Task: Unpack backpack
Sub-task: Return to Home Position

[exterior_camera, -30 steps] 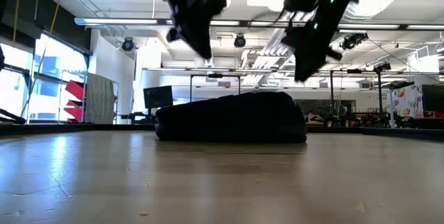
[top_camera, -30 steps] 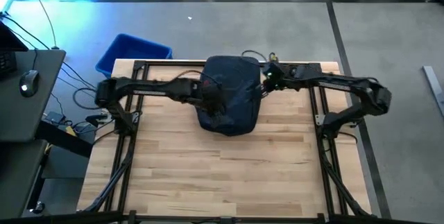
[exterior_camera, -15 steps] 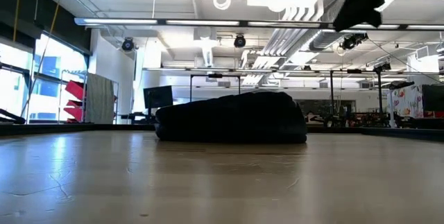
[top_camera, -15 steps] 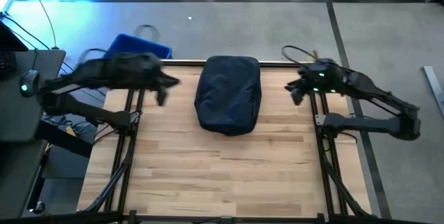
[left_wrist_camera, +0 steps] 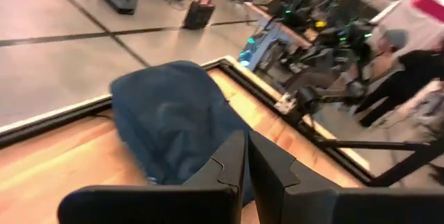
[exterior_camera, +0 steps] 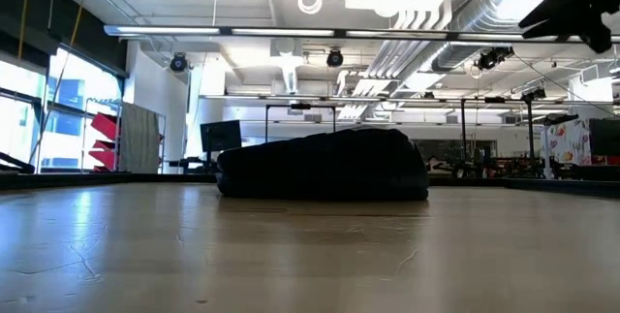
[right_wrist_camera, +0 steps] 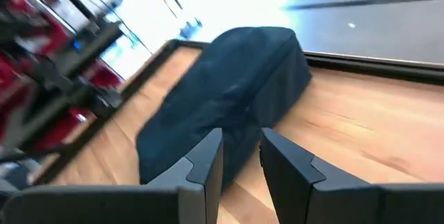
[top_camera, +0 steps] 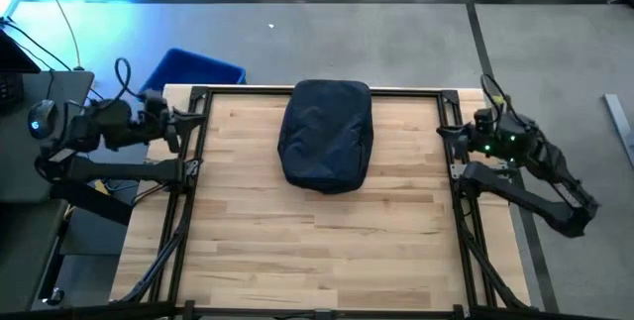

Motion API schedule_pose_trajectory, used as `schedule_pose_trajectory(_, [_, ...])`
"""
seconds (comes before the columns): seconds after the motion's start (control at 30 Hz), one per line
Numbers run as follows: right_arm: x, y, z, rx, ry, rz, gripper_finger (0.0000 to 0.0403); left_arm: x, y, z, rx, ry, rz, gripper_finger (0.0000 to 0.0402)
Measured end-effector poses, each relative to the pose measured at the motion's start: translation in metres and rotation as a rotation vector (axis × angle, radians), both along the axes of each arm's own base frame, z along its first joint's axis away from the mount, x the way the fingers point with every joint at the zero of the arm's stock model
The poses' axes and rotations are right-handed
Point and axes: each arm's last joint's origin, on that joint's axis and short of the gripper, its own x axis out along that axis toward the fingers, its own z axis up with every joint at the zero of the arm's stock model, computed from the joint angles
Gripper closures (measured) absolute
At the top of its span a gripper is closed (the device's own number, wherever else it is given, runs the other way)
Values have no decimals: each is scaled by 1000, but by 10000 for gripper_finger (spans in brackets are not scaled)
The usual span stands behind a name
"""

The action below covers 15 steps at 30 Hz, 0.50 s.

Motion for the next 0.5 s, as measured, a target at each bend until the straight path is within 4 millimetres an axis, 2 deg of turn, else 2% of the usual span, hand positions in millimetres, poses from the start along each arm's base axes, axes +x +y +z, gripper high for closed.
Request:
schedule_pose_trajectory(0.17, [9,-6,-31,-77,-182,5,320,10,0,-36,40,-149,-56,401])
schedule_pose_trajectory(0.27, [20,-13,-43,-145,-281,6,320,22,1,-58,60,-220,-67,401])
schedule_pose_trajectory(0.5, [41,-28,-79,-193,-358,-38,320,52,3,-110,75,-363,-117,401])
